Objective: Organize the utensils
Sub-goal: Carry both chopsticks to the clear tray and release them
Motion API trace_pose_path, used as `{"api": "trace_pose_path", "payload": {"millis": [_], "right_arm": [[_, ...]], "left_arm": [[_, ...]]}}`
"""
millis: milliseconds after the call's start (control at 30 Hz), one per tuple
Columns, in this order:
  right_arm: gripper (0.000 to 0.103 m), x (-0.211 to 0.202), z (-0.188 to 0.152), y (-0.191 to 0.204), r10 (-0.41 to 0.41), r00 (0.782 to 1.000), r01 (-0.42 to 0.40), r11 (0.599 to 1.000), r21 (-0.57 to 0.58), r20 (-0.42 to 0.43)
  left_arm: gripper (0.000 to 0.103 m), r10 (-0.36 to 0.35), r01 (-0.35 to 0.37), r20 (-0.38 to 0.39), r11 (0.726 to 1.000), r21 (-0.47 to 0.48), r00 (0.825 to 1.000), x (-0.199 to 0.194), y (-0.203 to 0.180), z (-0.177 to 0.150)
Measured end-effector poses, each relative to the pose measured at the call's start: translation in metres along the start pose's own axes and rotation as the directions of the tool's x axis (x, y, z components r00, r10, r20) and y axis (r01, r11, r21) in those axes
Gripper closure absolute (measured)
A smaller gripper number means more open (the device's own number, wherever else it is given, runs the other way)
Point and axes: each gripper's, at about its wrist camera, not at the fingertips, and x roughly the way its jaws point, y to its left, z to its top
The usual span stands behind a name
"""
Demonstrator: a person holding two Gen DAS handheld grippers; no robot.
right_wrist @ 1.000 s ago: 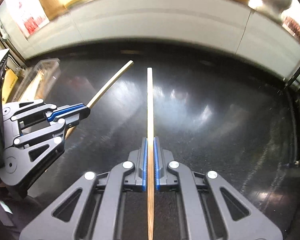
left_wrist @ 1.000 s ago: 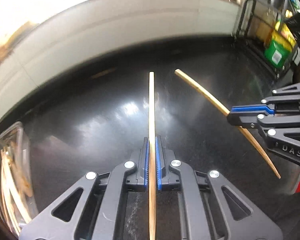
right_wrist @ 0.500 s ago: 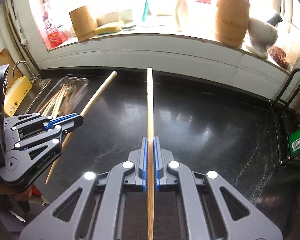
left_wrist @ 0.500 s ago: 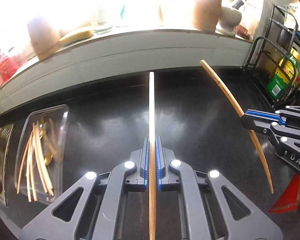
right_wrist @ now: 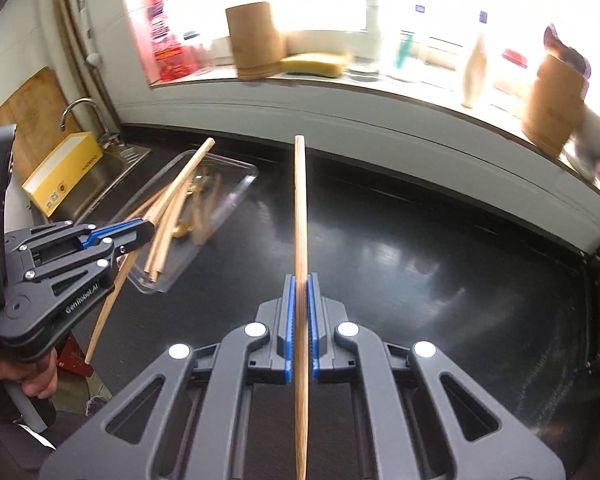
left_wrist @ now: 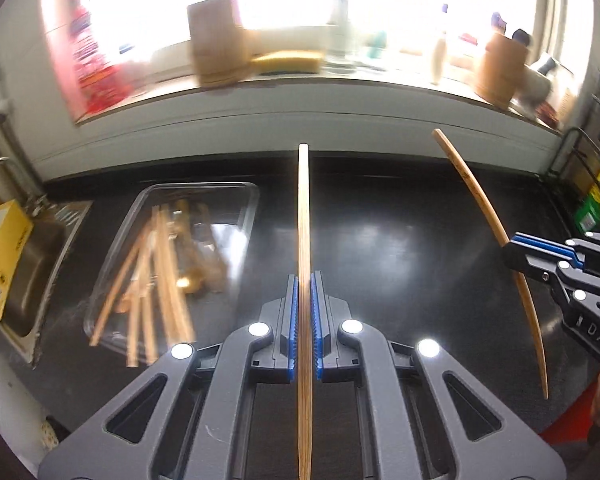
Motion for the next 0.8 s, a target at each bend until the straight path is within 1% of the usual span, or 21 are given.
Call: {"api": "trace_pose_path", "payload": {"millis": [300,433,633,800], "right_arm": [[0.096,0.032,0.03,0.065,0.05,0.999,-0.05,0.997,-0.053,-0.002],[0.096,0.048,0.05,0.091,0.096,0.995,-0.097,0.994,-0.054,-0.011],[0.096,0.076,0.084,0.125,0.186,0.982,-0.187,0.982,-0.024,-0.038],[0.096,0.093,0.098,0.146,0.208,0.977,-0.21,0.977,-0.04,-0.052]], "left_arm": [[0.097,0.07,-0.071,-0.012,0.994,-0.082,0.997,0.0,0.084,-0.005],[0.097,0.1,-0.102,-0.025,0.988,-0.113,0.995,0.001,0.116,-0.005],[0.097,0.121,-0.126,-0.04,0.98,-0.155,0.992,0.01,0.153,0.001],[0.097,0.123,-0.13,-0.048,0.976,-0.173,0.991,0.022,0.171,0.007]]}}
